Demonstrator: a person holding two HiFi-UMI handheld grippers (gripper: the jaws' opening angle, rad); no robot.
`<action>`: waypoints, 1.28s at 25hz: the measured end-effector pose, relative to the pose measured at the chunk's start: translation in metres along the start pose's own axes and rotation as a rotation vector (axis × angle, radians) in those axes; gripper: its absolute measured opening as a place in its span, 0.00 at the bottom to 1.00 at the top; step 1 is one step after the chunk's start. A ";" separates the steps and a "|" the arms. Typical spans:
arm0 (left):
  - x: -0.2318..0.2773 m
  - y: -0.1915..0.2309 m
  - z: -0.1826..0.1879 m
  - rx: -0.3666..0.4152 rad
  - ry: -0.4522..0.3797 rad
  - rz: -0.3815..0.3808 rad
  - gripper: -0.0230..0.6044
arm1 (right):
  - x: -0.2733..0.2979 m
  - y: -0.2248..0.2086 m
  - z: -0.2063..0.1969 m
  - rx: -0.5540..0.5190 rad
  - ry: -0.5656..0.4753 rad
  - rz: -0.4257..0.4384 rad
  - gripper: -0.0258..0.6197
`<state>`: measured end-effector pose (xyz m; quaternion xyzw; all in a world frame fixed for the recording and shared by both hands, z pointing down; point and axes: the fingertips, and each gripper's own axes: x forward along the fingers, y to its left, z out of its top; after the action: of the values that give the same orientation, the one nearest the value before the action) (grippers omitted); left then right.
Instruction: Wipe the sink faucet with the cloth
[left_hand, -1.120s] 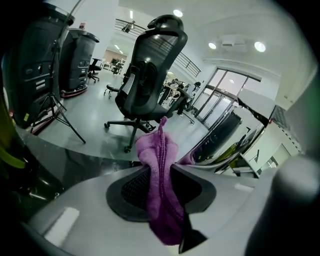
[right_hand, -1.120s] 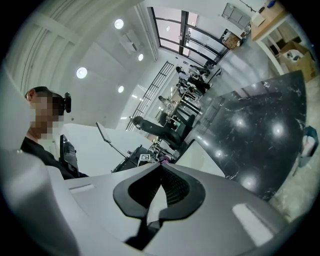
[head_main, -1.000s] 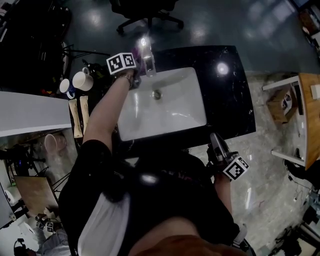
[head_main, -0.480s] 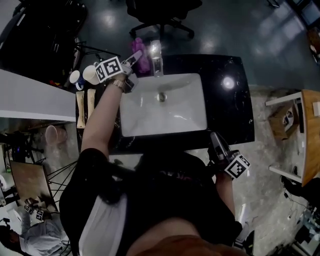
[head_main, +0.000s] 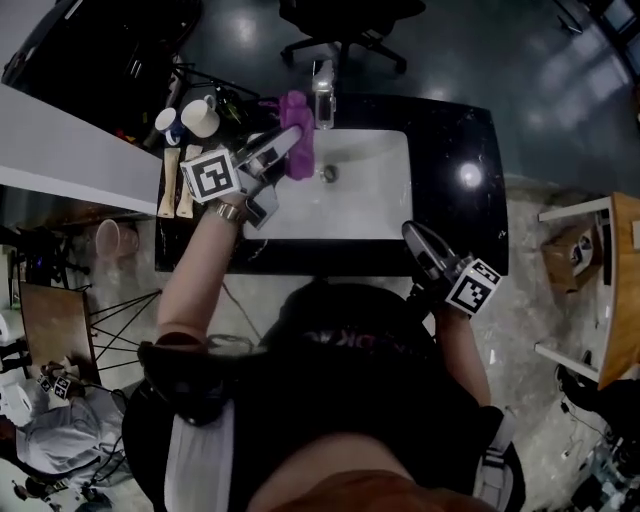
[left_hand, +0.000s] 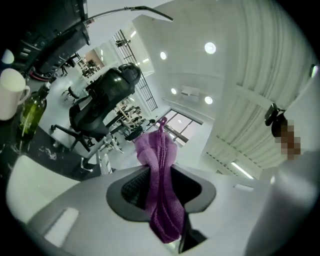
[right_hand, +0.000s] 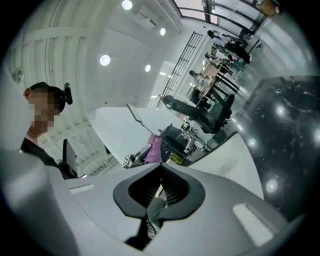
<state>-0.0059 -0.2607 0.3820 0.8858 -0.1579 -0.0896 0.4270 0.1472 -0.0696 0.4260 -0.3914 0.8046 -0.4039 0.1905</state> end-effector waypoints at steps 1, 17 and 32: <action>-0.001 -0.015 -0.013 -0.012 -0.001 -0.026 0.23 | 0.002 0.003 -0.003 0.005 0.016 0.018 0.06; -0.004 -0.112 -0.205 -0.093 0.013 -0.019 0.23 | -0.020 0.043 -0.063 0.031 0.292 0.254 0.32; -0.022 -0.126 -0.232 -0.091 0.084 -0.013 0.23 | -0.025 0.062 -0.111 0.154 0.333 0.275 0.33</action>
<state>0.0667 -0.0104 0.4275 0.8695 -0.1297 -0.0624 0.4725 0.0642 0.0280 0.4428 -0.1904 0.8374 -0.4936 0.1375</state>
